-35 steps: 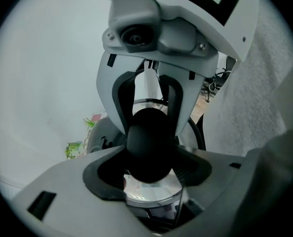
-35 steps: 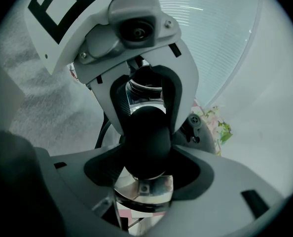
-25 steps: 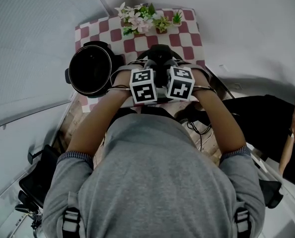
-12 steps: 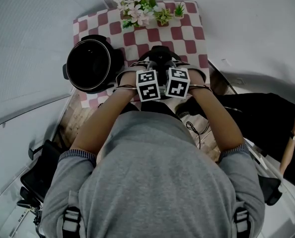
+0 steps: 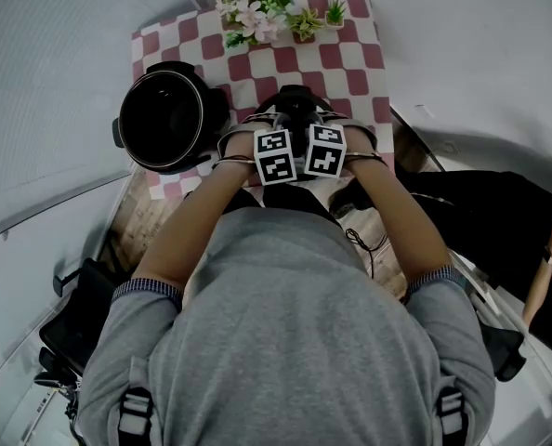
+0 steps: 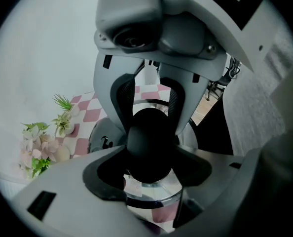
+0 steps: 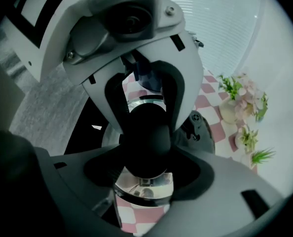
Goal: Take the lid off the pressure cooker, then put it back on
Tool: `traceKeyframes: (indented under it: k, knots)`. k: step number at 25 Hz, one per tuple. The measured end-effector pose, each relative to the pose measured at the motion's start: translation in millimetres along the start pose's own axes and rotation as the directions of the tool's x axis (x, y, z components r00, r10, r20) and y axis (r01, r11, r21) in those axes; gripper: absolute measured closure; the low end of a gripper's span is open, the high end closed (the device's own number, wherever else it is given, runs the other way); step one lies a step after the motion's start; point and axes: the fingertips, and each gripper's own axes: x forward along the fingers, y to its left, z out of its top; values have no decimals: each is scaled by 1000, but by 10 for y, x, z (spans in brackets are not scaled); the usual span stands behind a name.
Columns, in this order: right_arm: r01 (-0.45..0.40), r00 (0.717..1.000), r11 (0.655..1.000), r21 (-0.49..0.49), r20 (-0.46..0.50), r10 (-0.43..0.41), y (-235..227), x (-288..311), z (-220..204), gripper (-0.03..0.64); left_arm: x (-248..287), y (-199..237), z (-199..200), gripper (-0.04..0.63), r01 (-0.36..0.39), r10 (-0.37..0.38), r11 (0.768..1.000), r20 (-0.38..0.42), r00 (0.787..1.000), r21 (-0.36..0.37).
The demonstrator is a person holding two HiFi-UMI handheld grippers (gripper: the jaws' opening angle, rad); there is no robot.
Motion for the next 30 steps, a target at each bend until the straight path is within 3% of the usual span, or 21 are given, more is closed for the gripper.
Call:
traceKeyframes:
  k: [23, 30]
  knots:
    - [3, 1000, 1000, 6, 3, -3, -65, 505, -131, 324, 474, 12, -232, 291, 45, -44, 999, -33, 998, 30]
    - [-22, 1000, 998, 52, -3, 22, -44, 509, -146, 290, 449, 16, -225, 271, 53, -53, 998, 2, 999, -23]
